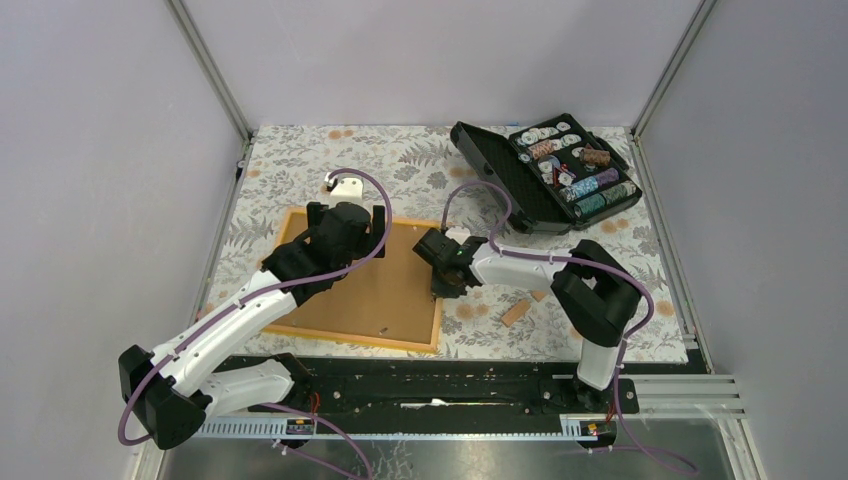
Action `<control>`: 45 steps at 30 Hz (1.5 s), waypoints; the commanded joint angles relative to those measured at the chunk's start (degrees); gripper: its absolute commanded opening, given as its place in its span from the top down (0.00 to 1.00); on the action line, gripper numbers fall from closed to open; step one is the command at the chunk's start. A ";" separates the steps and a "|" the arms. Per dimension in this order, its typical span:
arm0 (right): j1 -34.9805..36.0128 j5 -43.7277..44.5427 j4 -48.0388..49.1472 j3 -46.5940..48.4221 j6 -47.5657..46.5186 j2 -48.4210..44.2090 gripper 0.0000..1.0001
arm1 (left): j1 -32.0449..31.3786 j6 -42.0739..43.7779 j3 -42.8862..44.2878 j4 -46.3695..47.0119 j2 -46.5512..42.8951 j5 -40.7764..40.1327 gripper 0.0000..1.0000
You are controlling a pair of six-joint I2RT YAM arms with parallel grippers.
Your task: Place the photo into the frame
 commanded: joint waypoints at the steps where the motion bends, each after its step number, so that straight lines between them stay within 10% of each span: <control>1: 0.23 1.38 -2.26 0.80 -0.14 2.96 1.00 | 0.31 0.60 0.26 1.48 -1.40 0.58 0.01; 18: -3.49 16.72 -4.48 14.16 -29.32 8.70 0.91 | 0.15 0.60 0.00 1.54 -2.52 0.78 0.01; 26: -4.69 15.01 -10.45 20.48 -23.80 8.44 0.41 | 0.19 0.60 0.09 1.54 -2.05 0.49 0.01; 45: 0.26 -6.16 -12.90 -0.86 27.28 -2.29 0.34 | 0.14 -0.57 1.70 0.65 -0.14 2.90 0.01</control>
